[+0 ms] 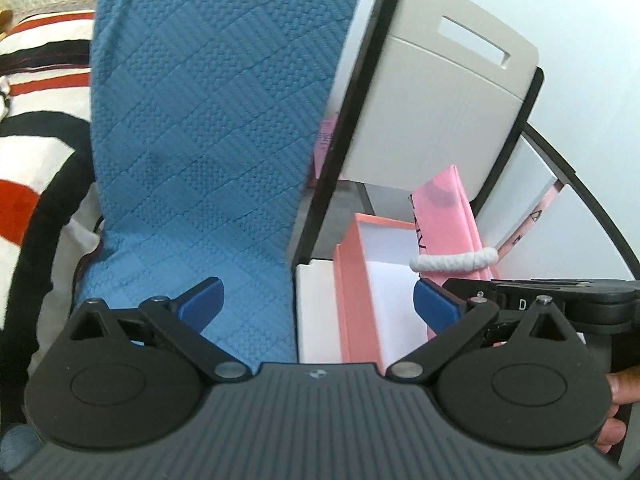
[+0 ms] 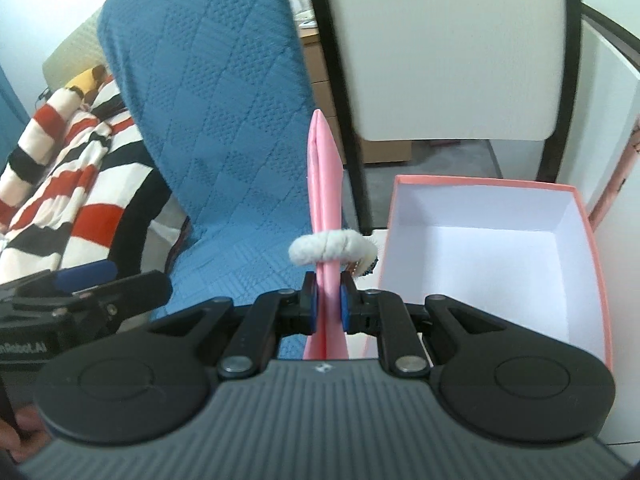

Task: Organize objects
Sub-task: 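Carry the ringed pink strip with the right gripper over the open pink box, then lower the strip into the box and open the right gripper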

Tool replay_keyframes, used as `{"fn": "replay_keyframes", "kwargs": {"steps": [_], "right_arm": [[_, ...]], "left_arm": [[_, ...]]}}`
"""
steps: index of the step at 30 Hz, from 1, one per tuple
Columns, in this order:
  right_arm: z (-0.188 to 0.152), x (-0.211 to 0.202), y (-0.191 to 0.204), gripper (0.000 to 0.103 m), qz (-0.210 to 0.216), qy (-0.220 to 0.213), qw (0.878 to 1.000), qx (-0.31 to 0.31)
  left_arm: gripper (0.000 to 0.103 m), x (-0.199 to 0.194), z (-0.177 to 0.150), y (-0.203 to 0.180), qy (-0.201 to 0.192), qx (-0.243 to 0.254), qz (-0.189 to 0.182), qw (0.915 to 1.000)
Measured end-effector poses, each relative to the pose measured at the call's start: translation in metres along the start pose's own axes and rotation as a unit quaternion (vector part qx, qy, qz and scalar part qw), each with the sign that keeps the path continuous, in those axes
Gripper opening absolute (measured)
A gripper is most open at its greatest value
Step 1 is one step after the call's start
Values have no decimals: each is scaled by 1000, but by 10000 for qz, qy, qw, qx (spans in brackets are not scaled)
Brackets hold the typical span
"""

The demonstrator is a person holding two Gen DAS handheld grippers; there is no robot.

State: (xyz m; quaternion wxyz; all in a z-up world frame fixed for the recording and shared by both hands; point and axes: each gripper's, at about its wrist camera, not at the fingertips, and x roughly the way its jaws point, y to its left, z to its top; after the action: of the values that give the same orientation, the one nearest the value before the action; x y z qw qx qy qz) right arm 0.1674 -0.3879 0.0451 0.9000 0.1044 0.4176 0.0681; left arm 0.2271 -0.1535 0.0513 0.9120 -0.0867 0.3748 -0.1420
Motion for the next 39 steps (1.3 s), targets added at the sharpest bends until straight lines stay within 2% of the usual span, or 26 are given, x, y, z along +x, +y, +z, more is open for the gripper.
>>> {"fn": "replay_keyframes", "kwargs": {"steps": [11,20,29,39], "right_arm": [[-5,24,-60,15,-132,133,9993,313],[-15,59,-109,15,-216,349,9970,658],[-27,99,-150,15,-295,593,9933,946],[-39,132,-175,16,-473,793,9888,1176]], "left_arm": [[103,47,-1,-49,139,281,-72,9995],[103,105,-10,-74,546,381,-77,9978],[103,160,-16,-92,898,426,-98,9950],[103,205,-25,-100,1223,443,-72,9915]]}}
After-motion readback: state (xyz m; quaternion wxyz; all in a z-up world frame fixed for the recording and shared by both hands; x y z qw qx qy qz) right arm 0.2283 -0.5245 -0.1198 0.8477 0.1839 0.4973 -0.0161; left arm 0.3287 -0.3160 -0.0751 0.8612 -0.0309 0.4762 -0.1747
